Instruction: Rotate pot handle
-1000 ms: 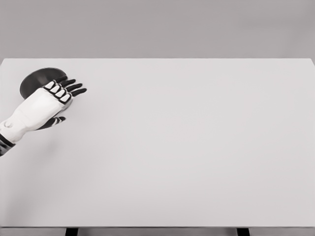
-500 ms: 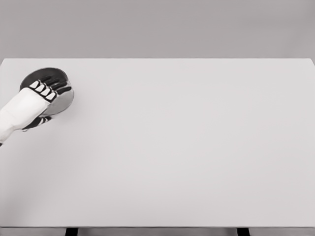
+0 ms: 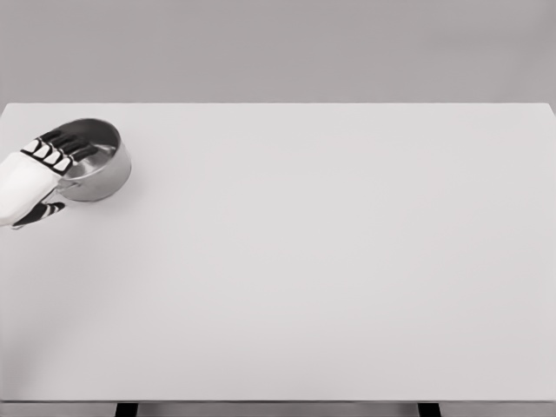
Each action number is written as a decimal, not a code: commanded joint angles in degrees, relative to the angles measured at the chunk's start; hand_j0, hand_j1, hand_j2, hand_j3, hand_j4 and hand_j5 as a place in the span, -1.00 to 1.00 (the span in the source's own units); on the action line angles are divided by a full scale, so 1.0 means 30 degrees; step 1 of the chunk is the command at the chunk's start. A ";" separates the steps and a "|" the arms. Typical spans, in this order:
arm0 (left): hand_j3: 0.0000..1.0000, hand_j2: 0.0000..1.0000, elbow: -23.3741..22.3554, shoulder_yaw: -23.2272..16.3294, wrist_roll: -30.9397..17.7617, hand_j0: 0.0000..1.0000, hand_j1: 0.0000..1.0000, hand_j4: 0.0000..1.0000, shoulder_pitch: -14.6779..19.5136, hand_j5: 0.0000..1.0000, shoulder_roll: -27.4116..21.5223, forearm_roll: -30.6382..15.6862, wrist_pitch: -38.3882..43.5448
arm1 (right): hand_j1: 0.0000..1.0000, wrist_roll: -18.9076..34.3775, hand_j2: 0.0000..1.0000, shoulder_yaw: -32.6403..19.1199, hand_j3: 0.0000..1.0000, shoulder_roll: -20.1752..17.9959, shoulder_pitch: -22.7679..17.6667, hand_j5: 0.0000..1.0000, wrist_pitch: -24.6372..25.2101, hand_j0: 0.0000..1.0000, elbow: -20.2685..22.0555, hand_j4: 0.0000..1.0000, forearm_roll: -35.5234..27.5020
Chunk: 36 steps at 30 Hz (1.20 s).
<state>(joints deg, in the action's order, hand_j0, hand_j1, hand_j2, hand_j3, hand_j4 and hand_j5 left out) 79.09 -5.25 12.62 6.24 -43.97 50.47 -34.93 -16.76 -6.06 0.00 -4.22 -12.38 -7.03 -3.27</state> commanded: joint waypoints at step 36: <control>1.00 1.00 -0.5416 0.1838 0.0013 1.00 1.00 1.00 0.2167 1.00 -0.0637 0.1663 -0.0022 | 1.00 -0.0009 1.00 0.0029 1.00 0.0000 0.0000 1.00 -0.0006 1.00 -0.0030 1.00 -0.0023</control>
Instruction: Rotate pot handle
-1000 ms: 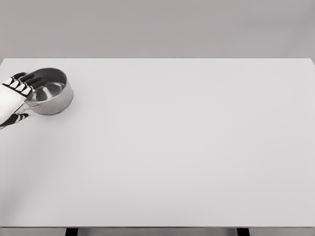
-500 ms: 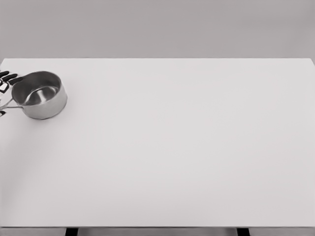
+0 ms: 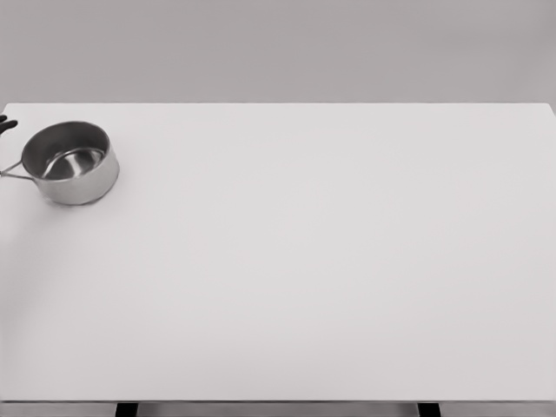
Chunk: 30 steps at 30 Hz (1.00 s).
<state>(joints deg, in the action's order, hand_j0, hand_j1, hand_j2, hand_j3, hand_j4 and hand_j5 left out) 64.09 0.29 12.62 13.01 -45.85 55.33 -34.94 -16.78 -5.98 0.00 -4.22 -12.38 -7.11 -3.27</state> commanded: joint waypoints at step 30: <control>1.00 1.00 0.3685 0.0019 -0.0253 1.00 1.00 1.00 -0.1932 1.00 -0.0009 -0.4262 -0.0019 | 1.00 -0.0001 1.00 -0.0058 1.00 0.0000 0.0000 1.00 -0.0006 1.00 0.0027 1.00 -0.0024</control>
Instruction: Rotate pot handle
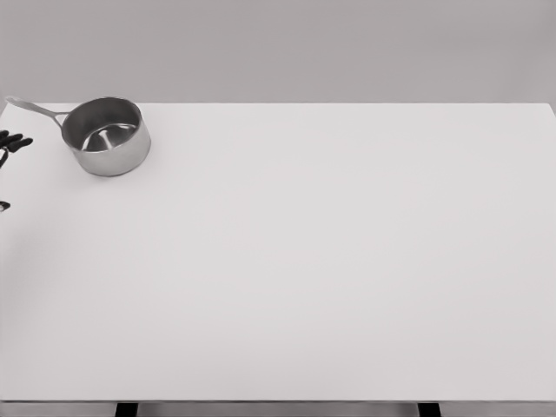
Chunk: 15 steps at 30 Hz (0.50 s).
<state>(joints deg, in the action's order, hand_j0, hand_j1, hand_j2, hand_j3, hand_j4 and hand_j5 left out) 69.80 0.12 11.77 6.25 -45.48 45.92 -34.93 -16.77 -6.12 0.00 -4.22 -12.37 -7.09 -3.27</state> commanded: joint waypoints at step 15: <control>1.00 1.00 0.7203 -0.0392 -0.0116 1.00 1.00 1.00 -0.0324 1.00 0.0158 -0.2769 -0.0025 | 1.00 -0.0005 1.00 -0.0011 1.00 -0.0001 0.0000 1.00 -0.0006 1.00 -0.0011 1.00 -0.0023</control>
